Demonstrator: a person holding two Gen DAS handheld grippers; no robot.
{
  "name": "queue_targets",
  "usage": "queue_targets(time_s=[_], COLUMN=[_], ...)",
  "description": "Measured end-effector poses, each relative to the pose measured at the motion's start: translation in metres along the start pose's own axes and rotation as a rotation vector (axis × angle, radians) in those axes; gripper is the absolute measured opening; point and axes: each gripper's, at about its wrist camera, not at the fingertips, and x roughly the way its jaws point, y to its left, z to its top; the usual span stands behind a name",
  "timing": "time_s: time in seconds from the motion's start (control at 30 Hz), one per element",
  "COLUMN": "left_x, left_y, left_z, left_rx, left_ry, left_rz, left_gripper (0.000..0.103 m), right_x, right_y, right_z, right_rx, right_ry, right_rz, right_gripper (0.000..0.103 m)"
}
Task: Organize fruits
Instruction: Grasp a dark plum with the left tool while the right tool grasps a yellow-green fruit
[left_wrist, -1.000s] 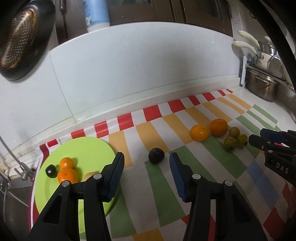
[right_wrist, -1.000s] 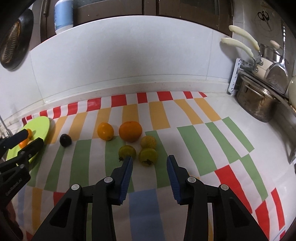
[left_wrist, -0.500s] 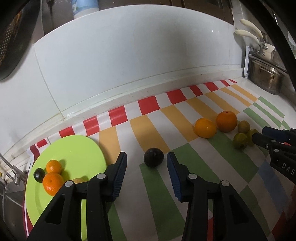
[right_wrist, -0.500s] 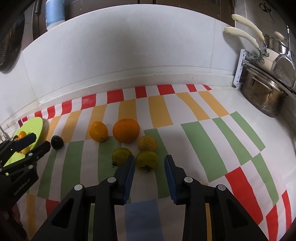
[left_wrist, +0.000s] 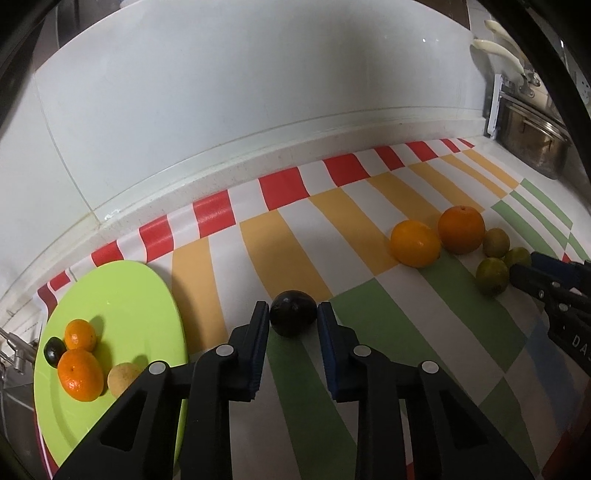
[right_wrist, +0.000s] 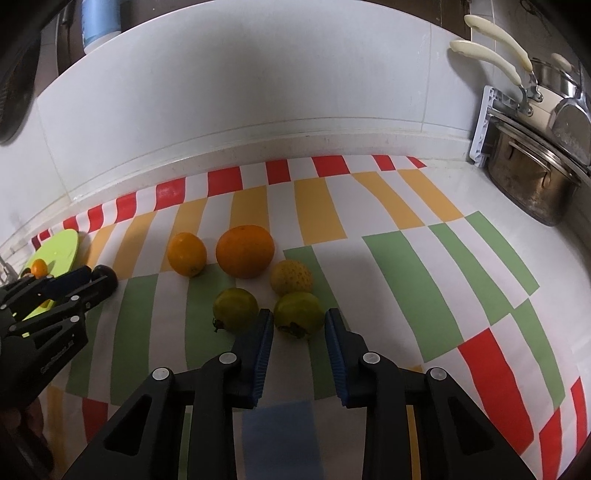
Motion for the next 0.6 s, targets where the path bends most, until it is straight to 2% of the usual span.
queue_targets(time_s=[0.2,0.6], left_x=[0.000,-0.042], left_y=[-0.001,-0.007], left_z=[0.001,-0.007], left_rx=[0.003,0.011], left_ry=[0.002,-0.070], left_rz=[-0.002,-0.031], left_gripper=[0.026,0.026], right_x=[-0.001,-0.022], right_y=[0.001,0.002], right_z=[0.000,-0.003], right_rx=[-0.002,-0.009], right_ry=[-0.002,-0.030], right_rz=[0.002,0.039], right_gripper=[0.029,0.029])
